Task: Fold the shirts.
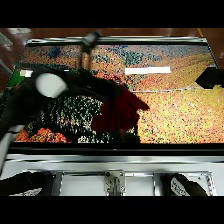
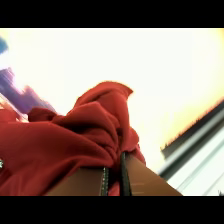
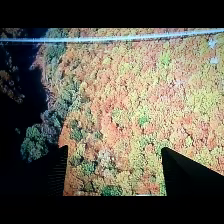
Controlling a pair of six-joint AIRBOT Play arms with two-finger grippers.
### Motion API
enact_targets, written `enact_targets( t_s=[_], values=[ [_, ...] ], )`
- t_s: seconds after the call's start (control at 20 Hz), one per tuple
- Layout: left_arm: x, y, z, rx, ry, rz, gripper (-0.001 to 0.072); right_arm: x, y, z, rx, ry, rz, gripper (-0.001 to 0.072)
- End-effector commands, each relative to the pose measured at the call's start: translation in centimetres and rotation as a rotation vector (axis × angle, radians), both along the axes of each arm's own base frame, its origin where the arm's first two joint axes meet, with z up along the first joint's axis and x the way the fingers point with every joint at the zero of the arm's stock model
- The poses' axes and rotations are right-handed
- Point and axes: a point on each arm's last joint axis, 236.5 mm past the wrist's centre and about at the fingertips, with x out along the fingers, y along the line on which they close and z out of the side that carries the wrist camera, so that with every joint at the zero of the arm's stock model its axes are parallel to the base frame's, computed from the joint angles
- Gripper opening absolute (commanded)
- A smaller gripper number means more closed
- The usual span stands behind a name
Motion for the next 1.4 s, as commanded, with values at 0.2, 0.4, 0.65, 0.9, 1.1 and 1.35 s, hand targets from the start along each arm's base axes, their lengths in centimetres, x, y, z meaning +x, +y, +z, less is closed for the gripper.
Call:
enact_targets(
  t_s=[0.2,0.4,0.65,0.9,1.1,1.35],
  values=[
    [-1.0,-4.8,-13.0,0.019,0.406,0.017,0.0715,0.5,-1.6,-4.1,-0.004,0.163,-0.053,0.0702],
    [-1.3,8.0,-13.7,0.285,0.518,-0.057,0.0714,2.2,-1.9,-9.6,0.036,0.326,-0.041,0.0702],
    [-4.0,17.1,-18.5,0.306,0.654,0.114,0.0713,3.4,-1.6,-16.3,0.095,0.514,-0.011,0.0702],
    [-7.8,17.3,-25.6,0.128,0.840,0.249,0.0713,3.9,0.9,-21.0,0.221,0.622,0.051,0.0702],
    [-5.8,15.6,-26.4,0.029,0.791,0.302,0.0713,4.1,1.4,-22.3,0.253,0.649,0.061,0.0702],
    [-5.1,14.2,-27.9,-0.006,0.807,0.331,0.0643,4.4,1.6,-22.2,0.262,0.636,0.060,0.0702]
  ],
)
